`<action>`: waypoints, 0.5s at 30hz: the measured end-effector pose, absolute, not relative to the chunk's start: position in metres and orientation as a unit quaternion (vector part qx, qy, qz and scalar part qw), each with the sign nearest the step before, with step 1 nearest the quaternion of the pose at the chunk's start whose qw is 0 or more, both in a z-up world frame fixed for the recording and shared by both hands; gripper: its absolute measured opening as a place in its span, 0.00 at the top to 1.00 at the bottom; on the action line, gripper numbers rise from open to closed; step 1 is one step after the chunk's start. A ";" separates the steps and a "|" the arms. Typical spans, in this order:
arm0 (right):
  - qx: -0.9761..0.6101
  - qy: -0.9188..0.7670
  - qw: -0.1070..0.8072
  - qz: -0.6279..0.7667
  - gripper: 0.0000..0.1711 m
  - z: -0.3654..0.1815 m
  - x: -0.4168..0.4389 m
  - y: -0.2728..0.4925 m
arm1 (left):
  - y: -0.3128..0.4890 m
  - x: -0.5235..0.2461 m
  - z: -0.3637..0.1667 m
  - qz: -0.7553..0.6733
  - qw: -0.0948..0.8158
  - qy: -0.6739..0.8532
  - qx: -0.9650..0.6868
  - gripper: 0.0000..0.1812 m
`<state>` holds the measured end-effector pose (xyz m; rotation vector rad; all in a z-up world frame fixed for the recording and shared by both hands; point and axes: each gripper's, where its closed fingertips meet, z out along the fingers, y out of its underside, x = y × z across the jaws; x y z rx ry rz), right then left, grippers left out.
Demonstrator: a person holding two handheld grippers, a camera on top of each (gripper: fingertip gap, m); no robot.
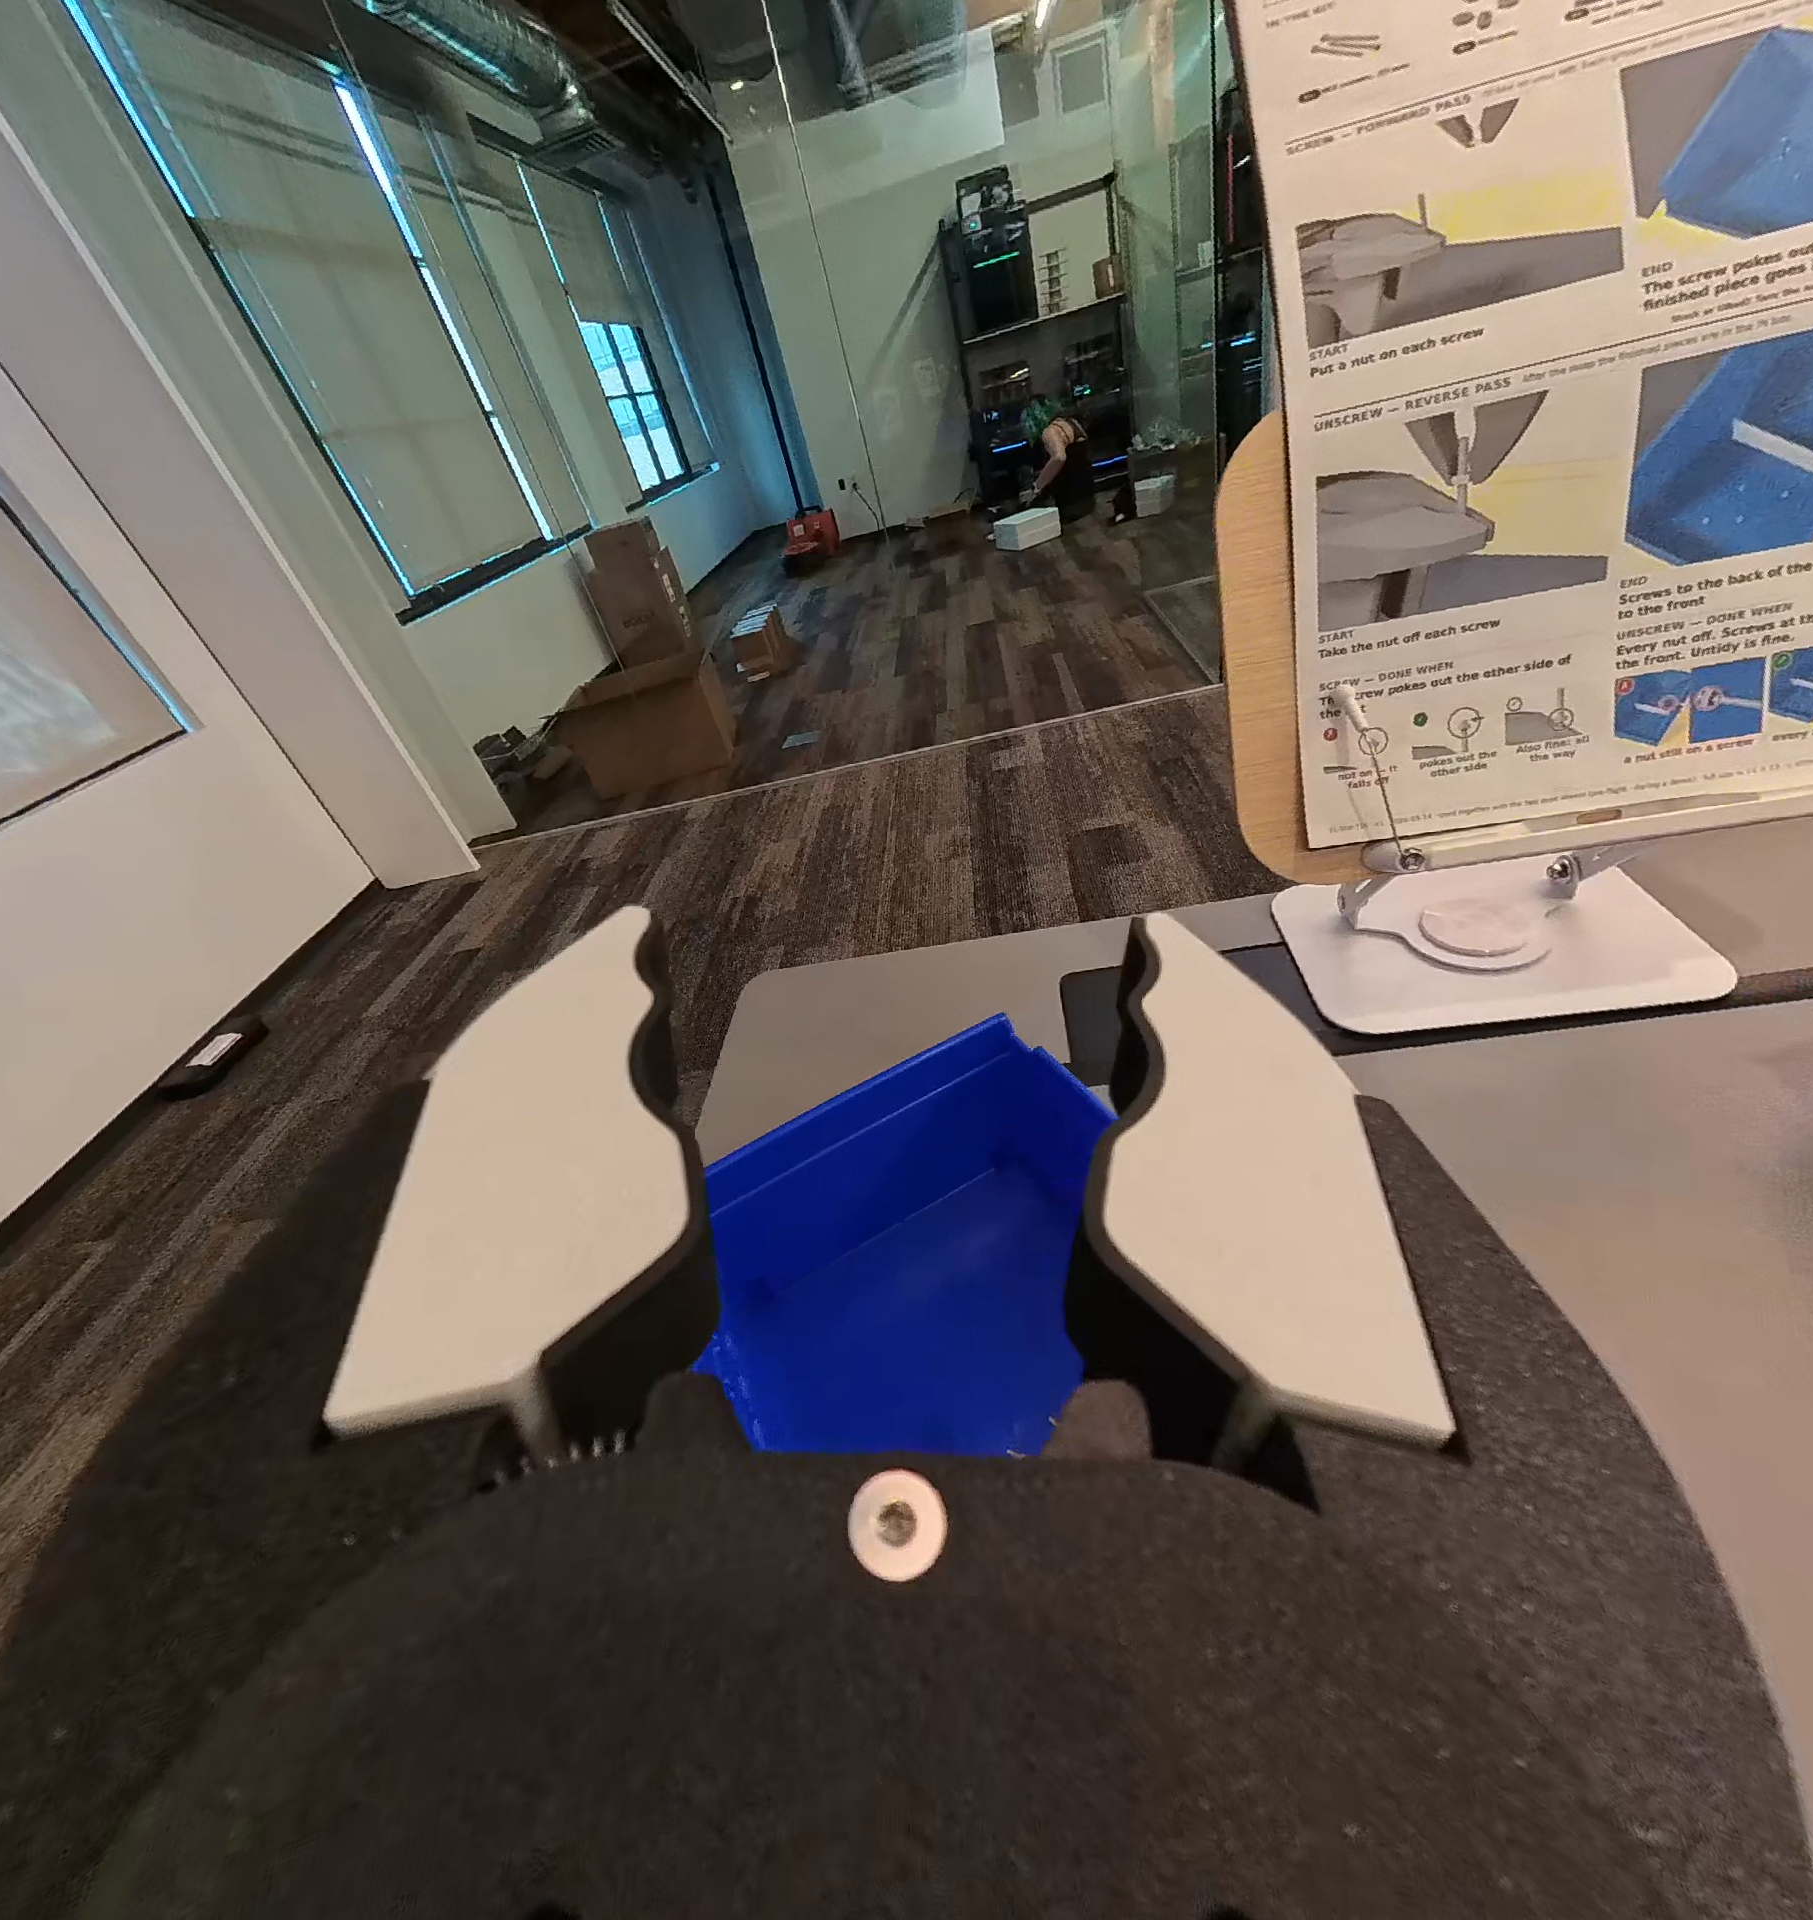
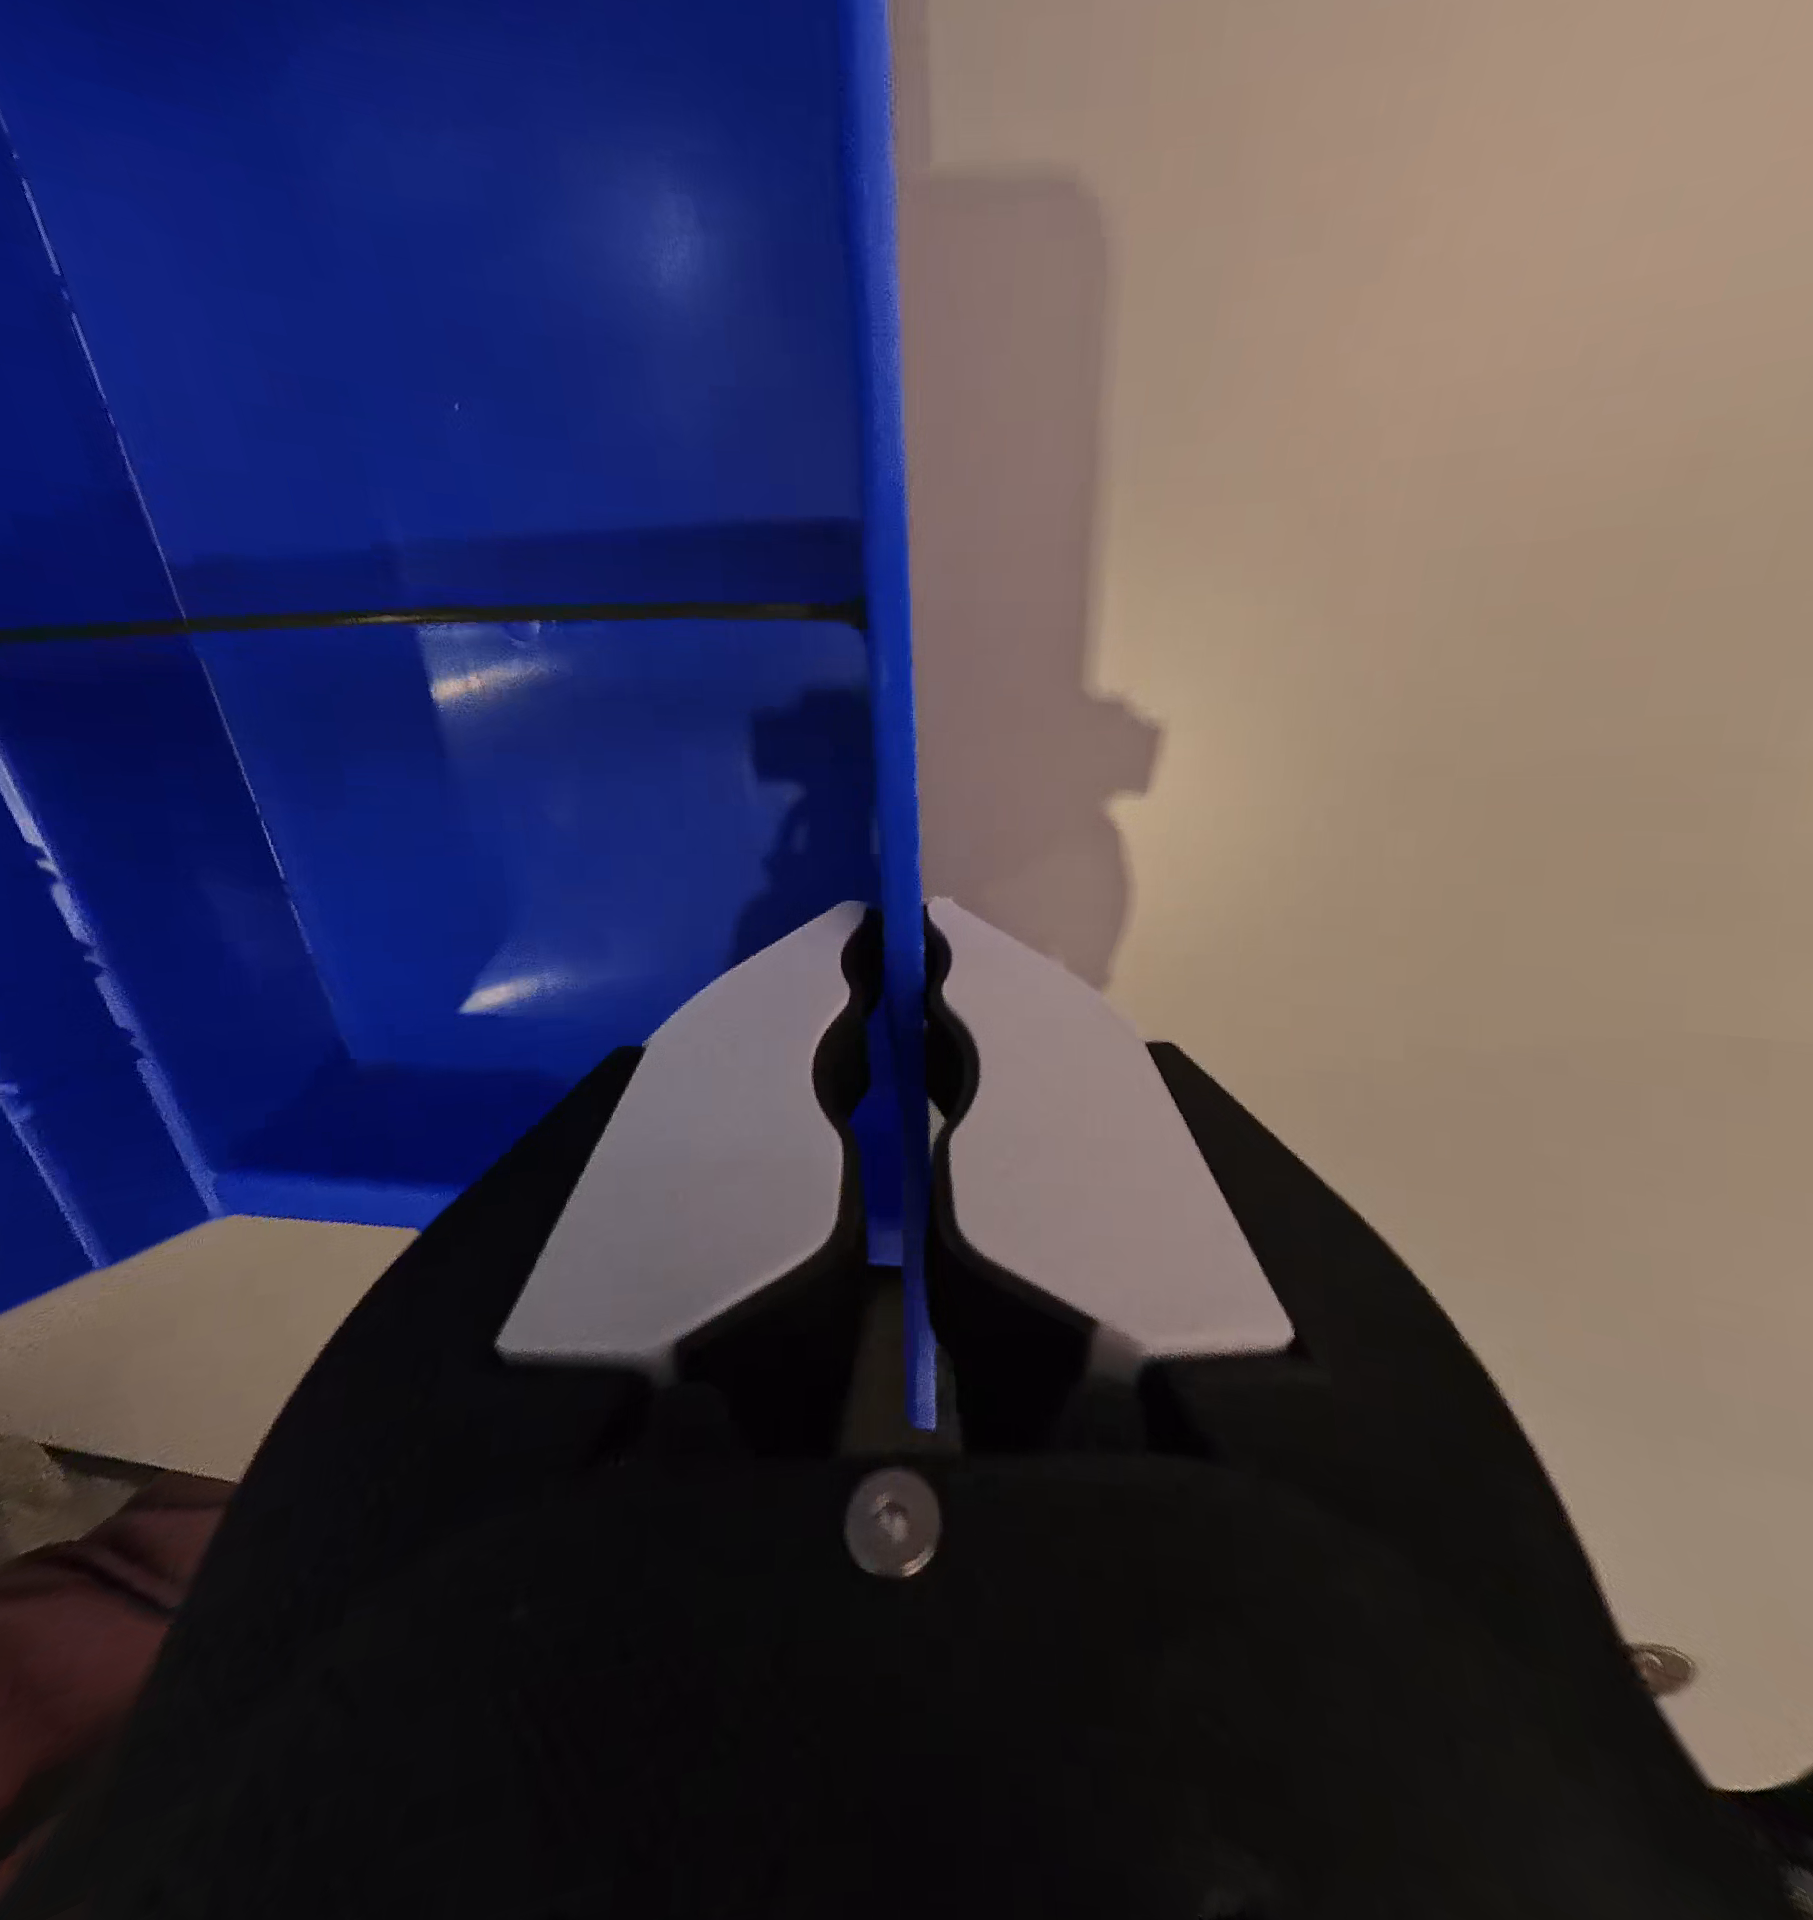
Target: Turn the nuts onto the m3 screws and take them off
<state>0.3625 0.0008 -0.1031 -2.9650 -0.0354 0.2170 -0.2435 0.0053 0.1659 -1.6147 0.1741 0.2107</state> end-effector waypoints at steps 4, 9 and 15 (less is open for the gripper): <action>-0.994 0.010 0.087 0.067 0.96 -0.104 0.401 -0.010 | 0.009 -0.237 0.162 0.089 0.676 0.085 -0.726 0.54; -0.994 0.035 0.086 0.065 0.96 -0.104 0.439 -0.023 | 0.010 -0.240 0.159 0.098 0.669 0.080 -0.733 0.54; -0.992 0.052 0.091 0.071 0.96 -0.104 0.460 -0.034 | 0.006 -0.251 0.156 0.100 0.656 0.067 -0.745 0.53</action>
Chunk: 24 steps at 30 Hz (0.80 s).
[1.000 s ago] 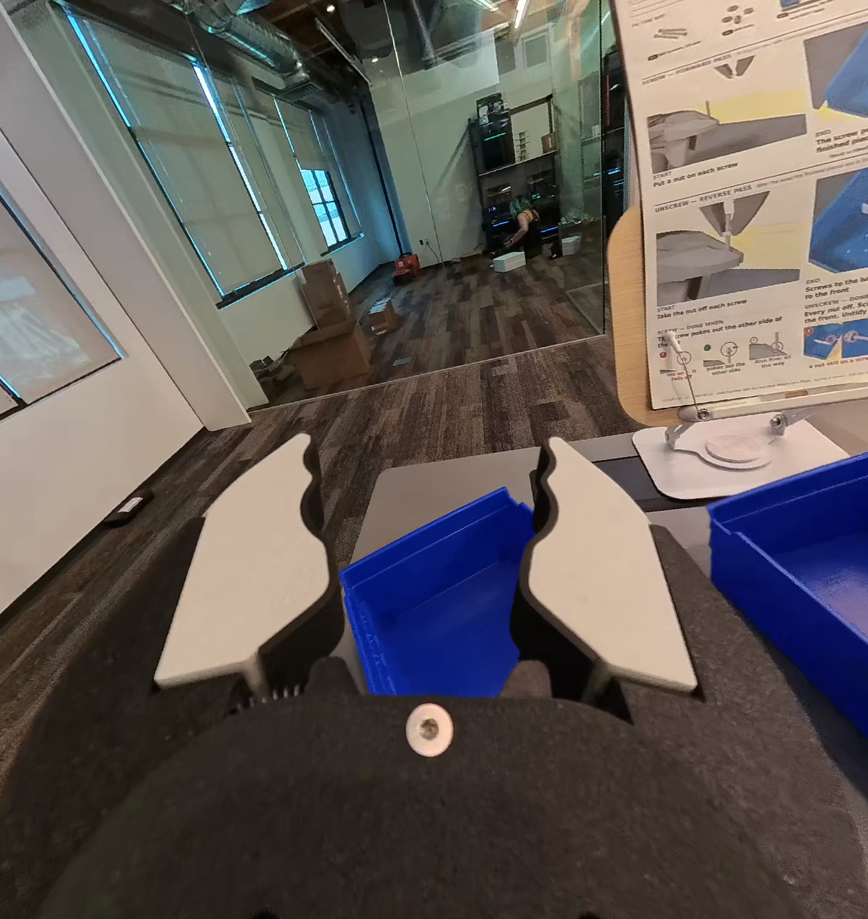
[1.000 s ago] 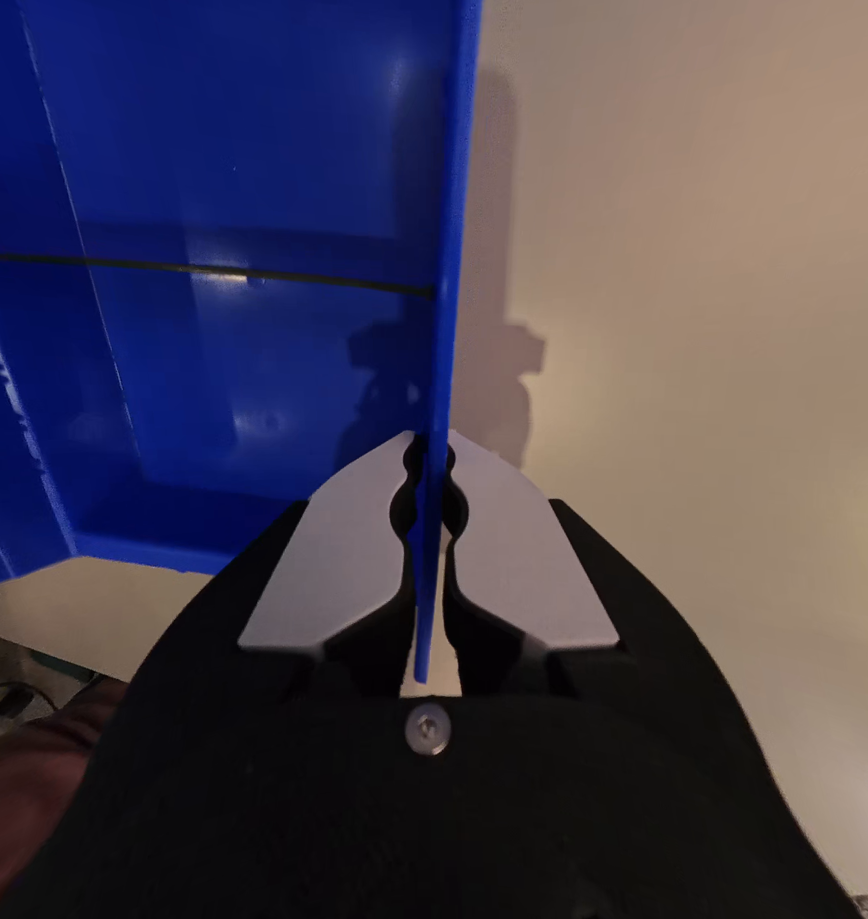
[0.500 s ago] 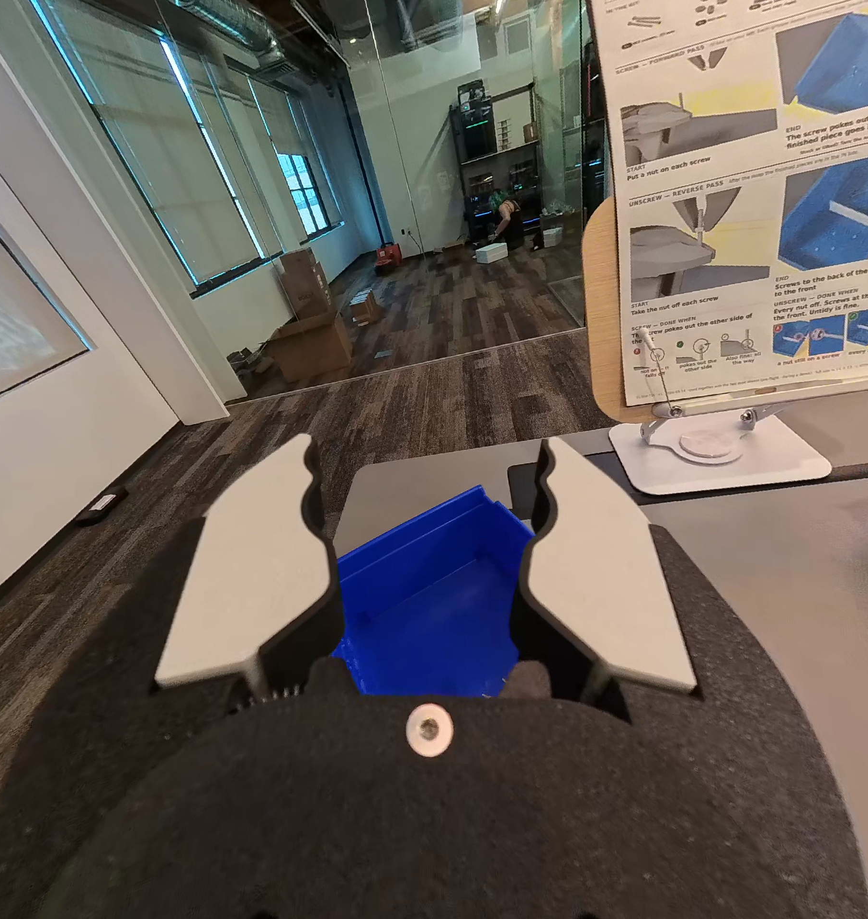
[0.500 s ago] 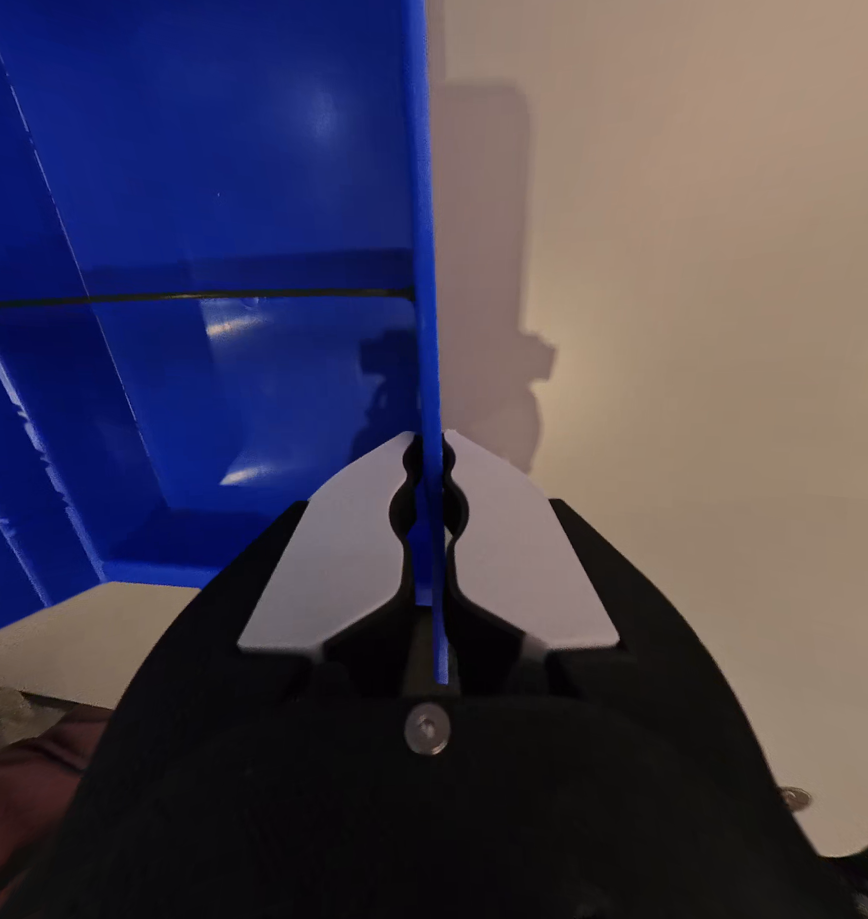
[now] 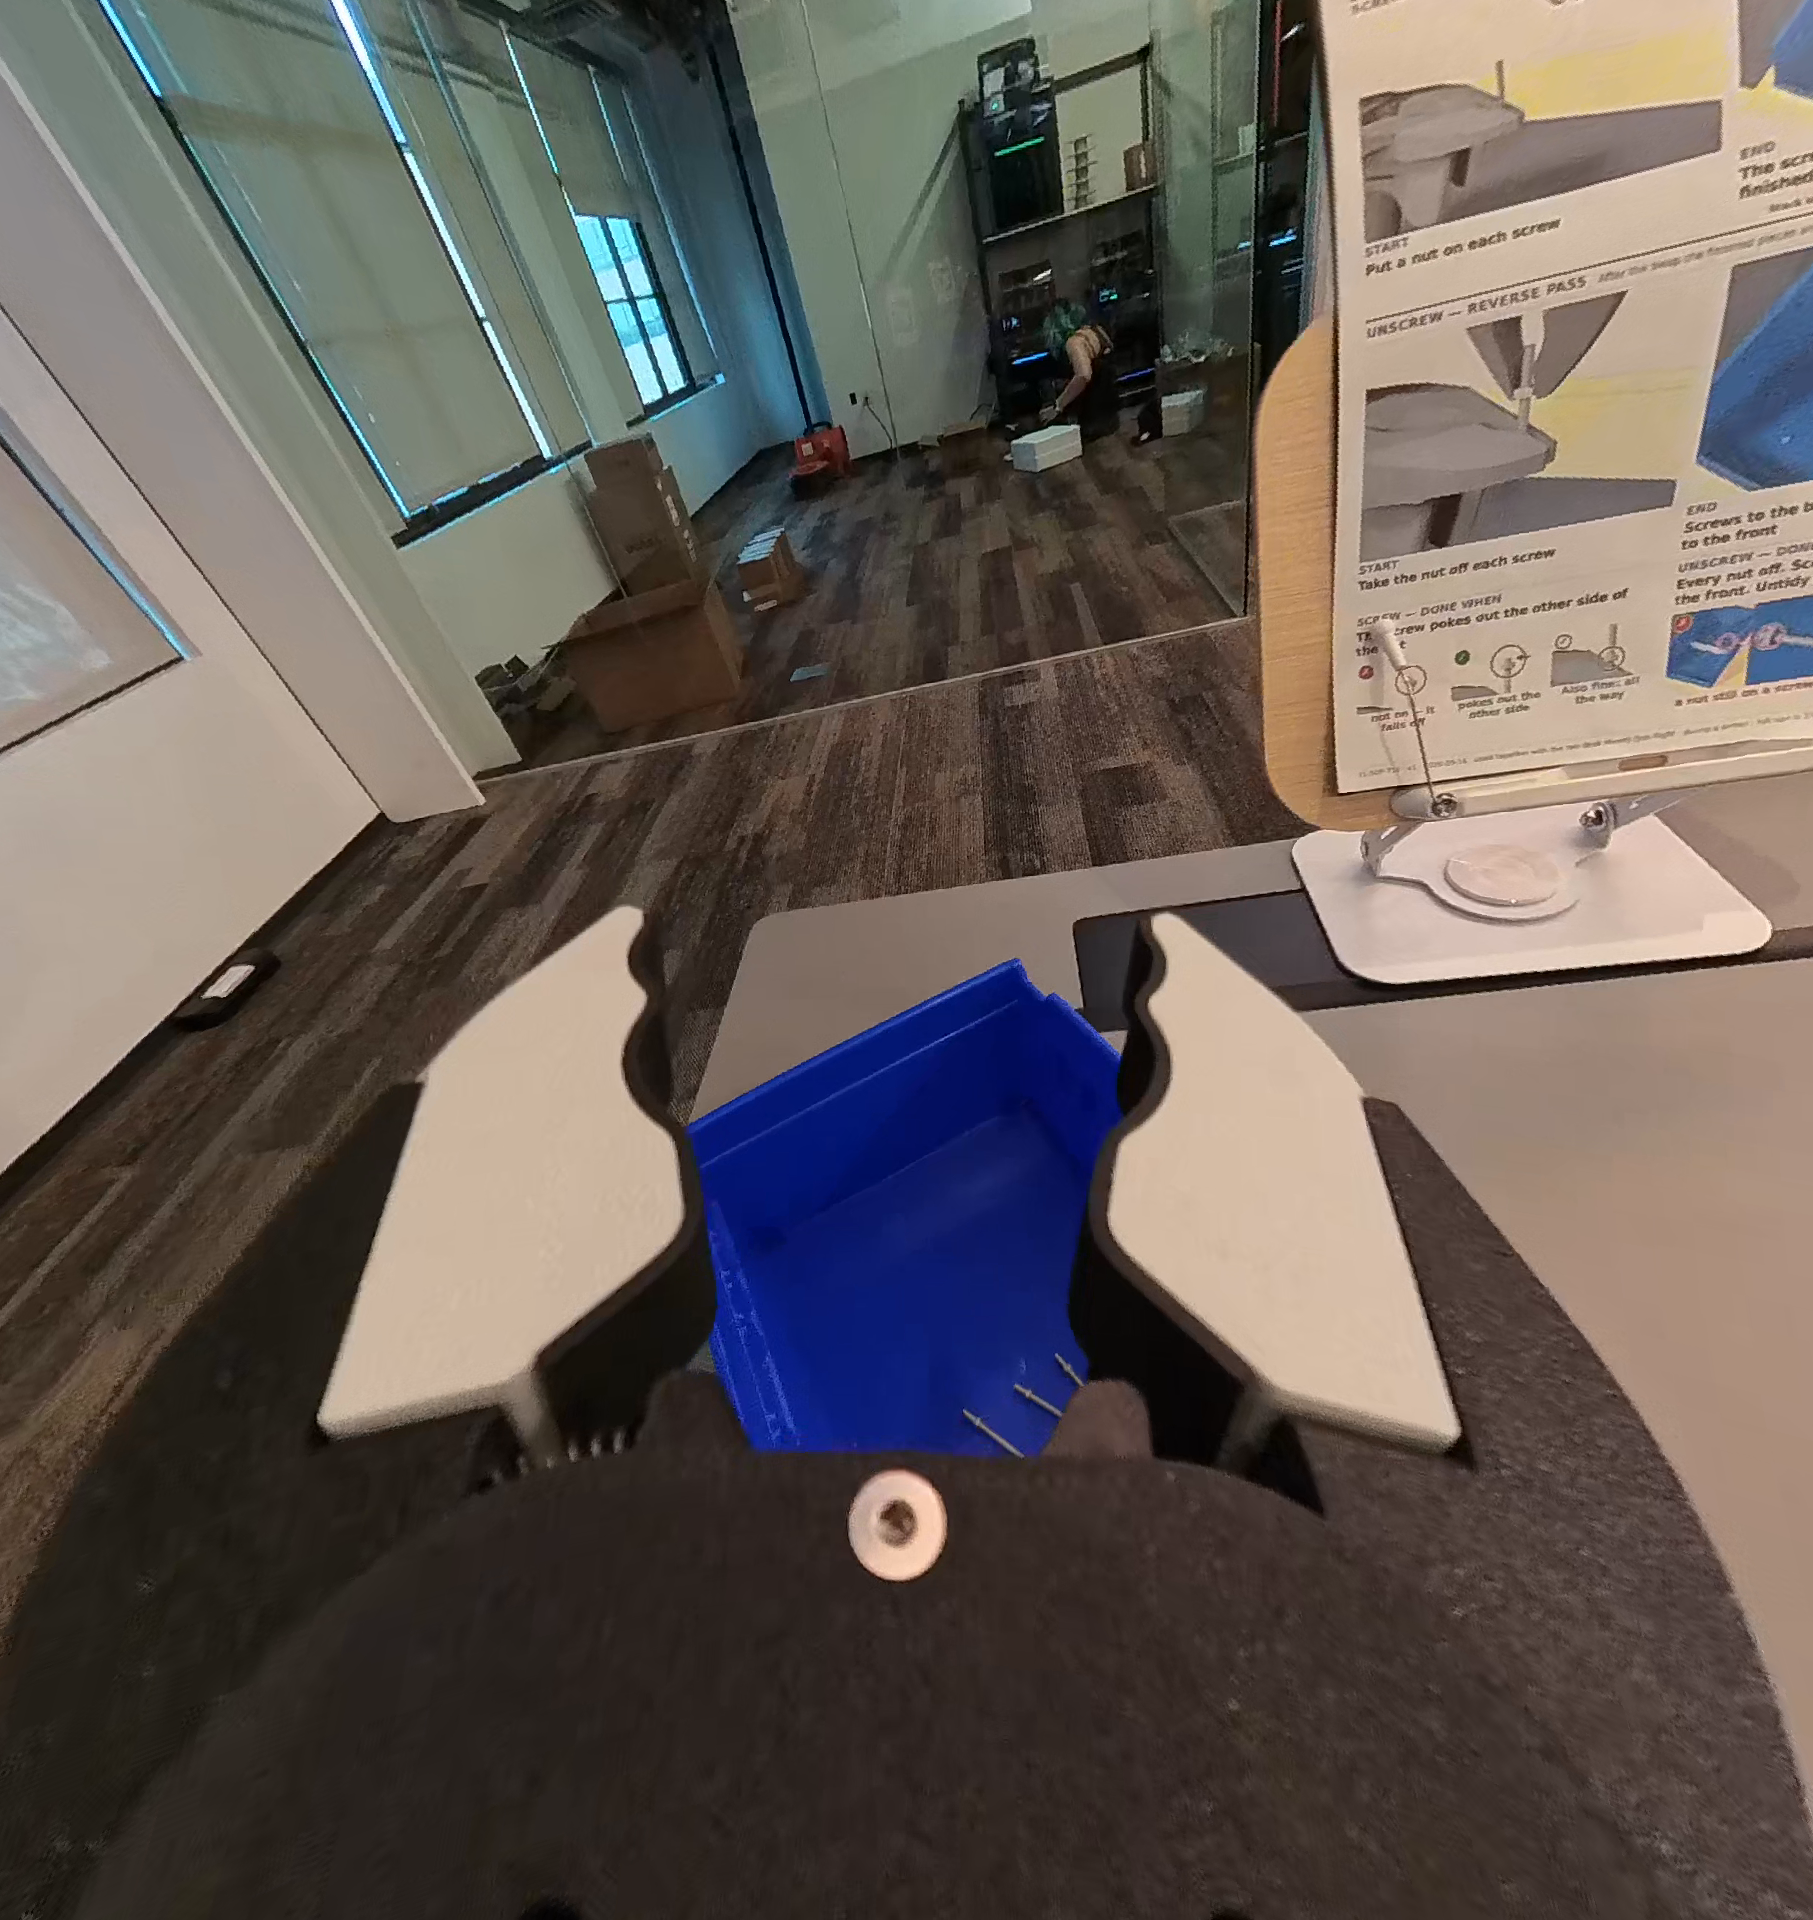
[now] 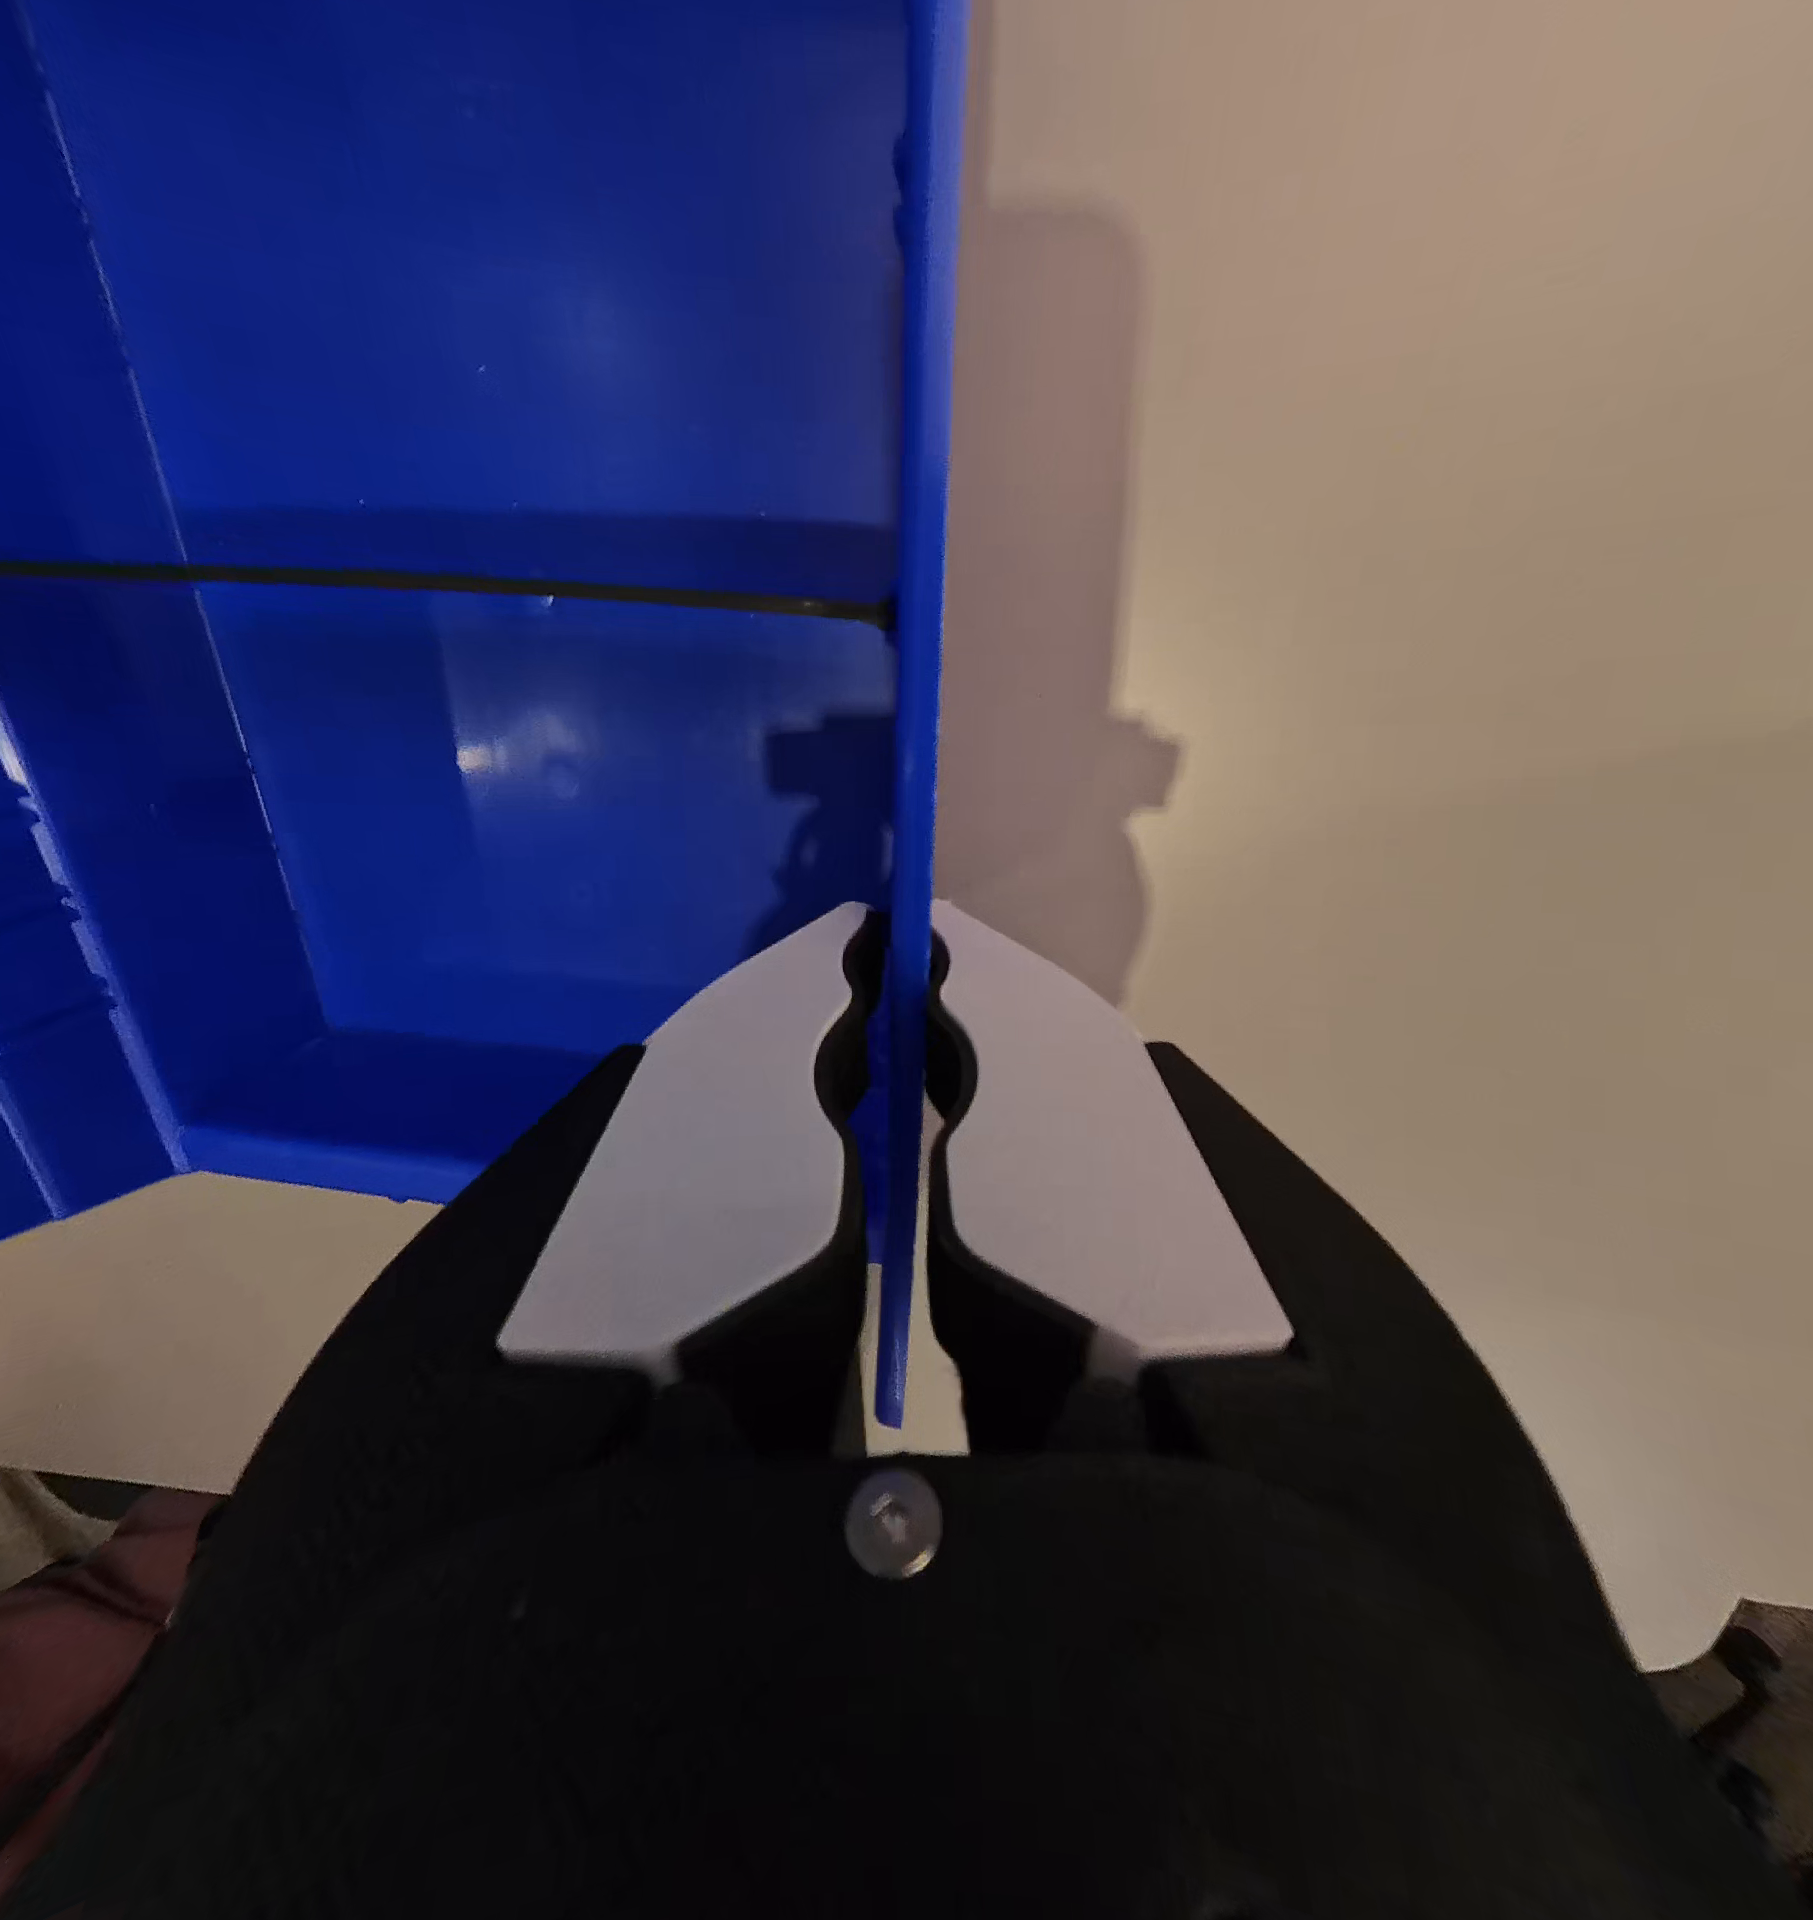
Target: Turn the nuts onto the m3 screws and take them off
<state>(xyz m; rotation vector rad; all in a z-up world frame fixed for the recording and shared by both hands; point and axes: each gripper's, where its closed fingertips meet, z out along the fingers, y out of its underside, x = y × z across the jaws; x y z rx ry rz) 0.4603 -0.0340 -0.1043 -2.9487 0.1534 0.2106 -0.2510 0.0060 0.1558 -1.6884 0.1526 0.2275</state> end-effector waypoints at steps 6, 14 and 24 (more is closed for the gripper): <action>-0.970 0.022 0.236 -0.044 0.79 -0.057 0.484 -0.018 | -0.008 -0.266 0.151 0.073 0.639 0.038 -0.765 0.52; -0.854 -0.069 0.515 -0.027 0.76 0.089 0.419 0.021 | -0.026 -0.280 0.137 0.113 0.589 0.012 -0.800 0.53; -0.827 -0.173 0.530 0.077 0.77 0.072 0.361 0.060 | -0.005 -0.325 0.079 0.159 0.502 -0.006 -0.850 0.50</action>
